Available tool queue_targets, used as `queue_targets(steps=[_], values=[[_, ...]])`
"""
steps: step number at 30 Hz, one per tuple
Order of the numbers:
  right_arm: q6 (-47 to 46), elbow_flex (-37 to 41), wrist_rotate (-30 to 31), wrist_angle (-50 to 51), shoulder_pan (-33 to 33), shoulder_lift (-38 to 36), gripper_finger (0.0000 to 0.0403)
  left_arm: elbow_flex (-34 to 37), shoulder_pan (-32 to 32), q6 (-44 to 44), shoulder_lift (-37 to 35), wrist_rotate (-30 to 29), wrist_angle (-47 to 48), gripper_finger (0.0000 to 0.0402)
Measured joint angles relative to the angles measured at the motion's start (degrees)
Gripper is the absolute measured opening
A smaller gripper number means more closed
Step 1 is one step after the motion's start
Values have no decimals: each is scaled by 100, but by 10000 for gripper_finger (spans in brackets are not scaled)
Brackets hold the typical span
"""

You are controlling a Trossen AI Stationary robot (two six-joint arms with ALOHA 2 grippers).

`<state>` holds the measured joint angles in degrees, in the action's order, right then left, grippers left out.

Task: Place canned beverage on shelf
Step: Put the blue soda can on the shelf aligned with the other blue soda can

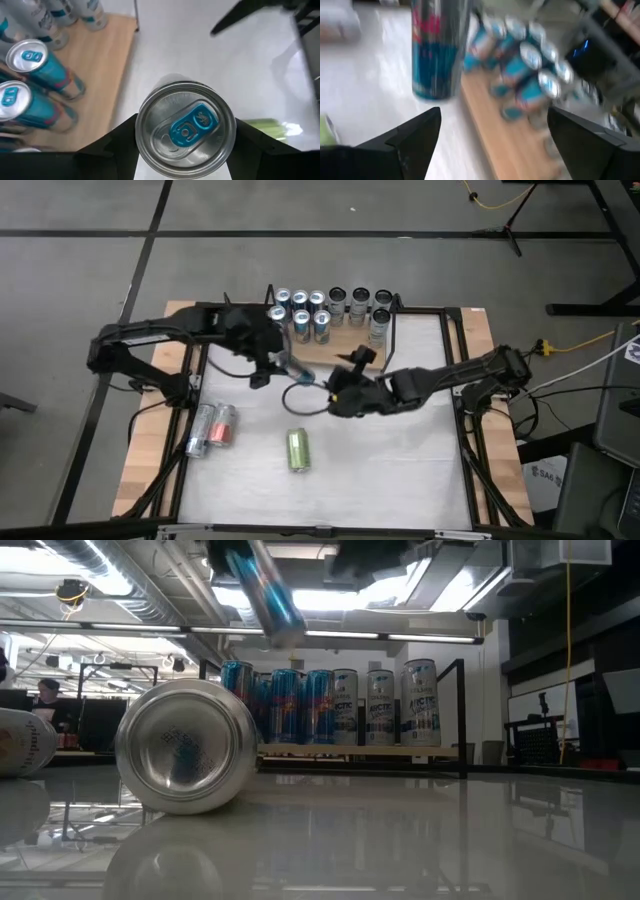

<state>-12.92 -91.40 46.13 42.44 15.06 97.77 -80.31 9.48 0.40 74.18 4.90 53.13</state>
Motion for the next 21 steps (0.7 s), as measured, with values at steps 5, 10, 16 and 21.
queue_targets(steps=[5,10,16,21], values=[[-295,0,-408,982,-302,-116,356,0,468,631,610,-6,-19,214],[-41,0,-828,1539,-548,-113,356,0,895,1086,1235,-6,-63,214],[122,3,-1339,2119,-855,-195,356,-393,1219,1554,1883,-38,-31,214],[325,5,-1419,2339,-1050,-390,356,-1013,1350,2031,2251,-513,335,214]])
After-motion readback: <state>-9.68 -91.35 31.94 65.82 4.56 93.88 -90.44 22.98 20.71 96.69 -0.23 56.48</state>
